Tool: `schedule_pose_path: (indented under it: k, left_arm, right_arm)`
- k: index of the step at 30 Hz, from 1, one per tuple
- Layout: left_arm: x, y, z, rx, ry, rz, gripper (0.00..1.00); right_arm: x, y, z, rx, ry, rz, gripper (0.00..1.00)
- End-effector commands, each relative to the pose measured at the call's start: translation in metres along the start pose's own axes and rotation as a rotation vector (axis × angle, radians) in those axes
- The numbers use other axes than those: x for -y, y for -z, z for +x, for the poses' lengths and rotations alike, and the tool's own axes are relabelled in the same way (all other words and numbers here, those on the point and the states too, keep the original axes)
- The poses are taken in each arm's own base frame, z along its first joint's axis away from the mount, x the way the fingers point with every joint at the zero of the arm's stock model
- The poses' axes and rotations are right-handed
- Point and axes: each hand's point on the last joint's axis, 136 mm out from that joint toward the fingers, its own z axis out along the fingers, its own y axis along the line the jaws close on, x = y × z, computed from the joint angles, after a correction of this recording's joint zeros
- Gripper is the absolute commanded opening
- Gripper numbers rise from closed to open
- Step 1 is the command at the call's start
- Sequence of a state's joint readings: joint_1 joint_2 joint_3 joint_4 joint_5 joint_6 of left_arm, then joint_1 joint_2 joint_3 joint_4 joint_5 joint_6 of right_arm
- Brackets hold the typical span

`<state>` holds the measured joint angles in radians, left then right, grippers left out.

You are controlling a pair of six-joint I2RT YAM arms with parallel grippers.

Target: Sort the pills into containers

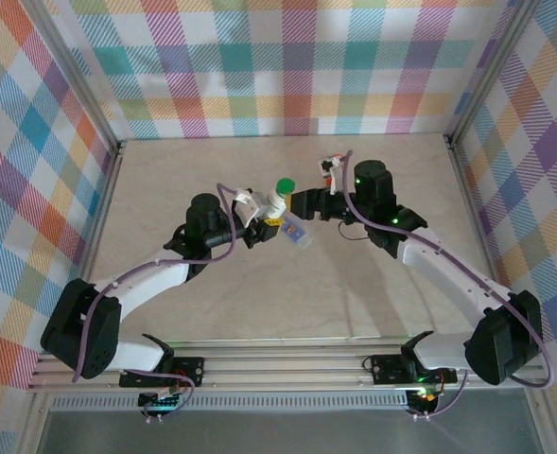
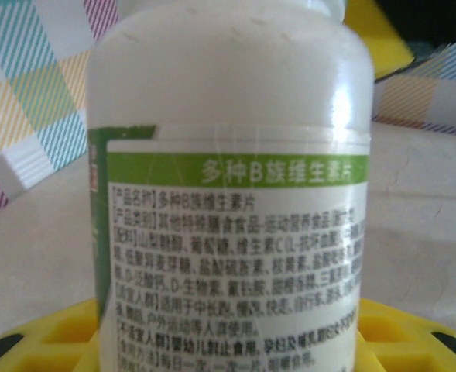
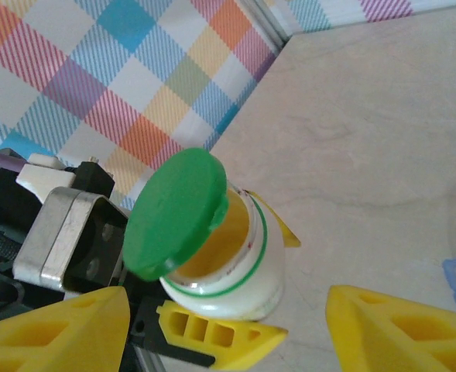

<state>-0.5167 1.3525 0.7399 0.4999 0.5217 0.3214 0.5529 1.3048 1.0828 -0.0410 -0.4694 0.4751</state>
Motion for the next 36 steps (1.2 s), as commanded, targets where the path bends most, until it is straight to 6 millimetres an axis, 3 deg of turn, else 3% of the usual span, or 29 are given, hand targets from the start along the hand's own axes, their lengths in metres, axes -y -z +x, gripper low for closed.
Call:
schedule_pose_path:
  k: [1,8,13,17,19,21,22,27,30,34,36]
  left_arm:
    - [0.008,0.003,-0.026,0.079,-0.034,0.034,0.0]
    - [0.029,0.007,-0.033,0.108,-0.061,0.115,0.0]
    - [0.041,0.01,-0.038,0.117,-0.083,0.152,0.0]
    - [0.034,0.007,-0.034,0.087,-0.078,0.092,0.03]
    - [0.03,0.007,-0.031,0.082,-0.081,0.062,0.23]
    - [0.026,0.009,-0.031,0.084,-0.084,0.028,0.6]
    - [0.024,0.011,-0.03,0.083,-0.086,0.009,0.99]
    - [0.008,0.032,-0.026,0.098,-0.094,-0.149,1.0]
    - [-0.021,0.059,-0.024,0.143,-0.056,-0.38,1.0]
    - [-0.065,0.105,-0.028,0.208,0.088,-0.693,1.0]
    - [-0.087,0.126,-0.021,0.209,0.283,-0.817,1.0]
  right_arm:
    - [-0.012,-0.008,0.009,-0.058,0.03,-0.031,0.69]
    - [-0.007,-0.021,0.013,-0.089,0.059,0.033,0.69]
    - [-0.005,-0.024,0.017,-0.101,0.06,0.05,0.53]
    - [-0.004,-0.021,0.02,-0.098,0.06,0.064,0.4]
    - [0.004,-0.017,0.019,-0.082,0.06,0.117,0.39]
    - [0.019,-0.012,0.015,-0.046,0.059,0.207,0.37]
    - [0.026,-0.009,0.012,-0.025,0.061,0.252,0.37]
    - [0.06,0.002,-0.005,0.039,0.1,0.467,0.36]
    - [0.084,0.001,-0.018,0.071,0.15,0.581,0.36]
    - [0.119,-0.027,-0.033,0.057,0.21,0.672,0.36]
    - [0.14,-0.046,-0.037,0.054,0.213,0.704,0.36]
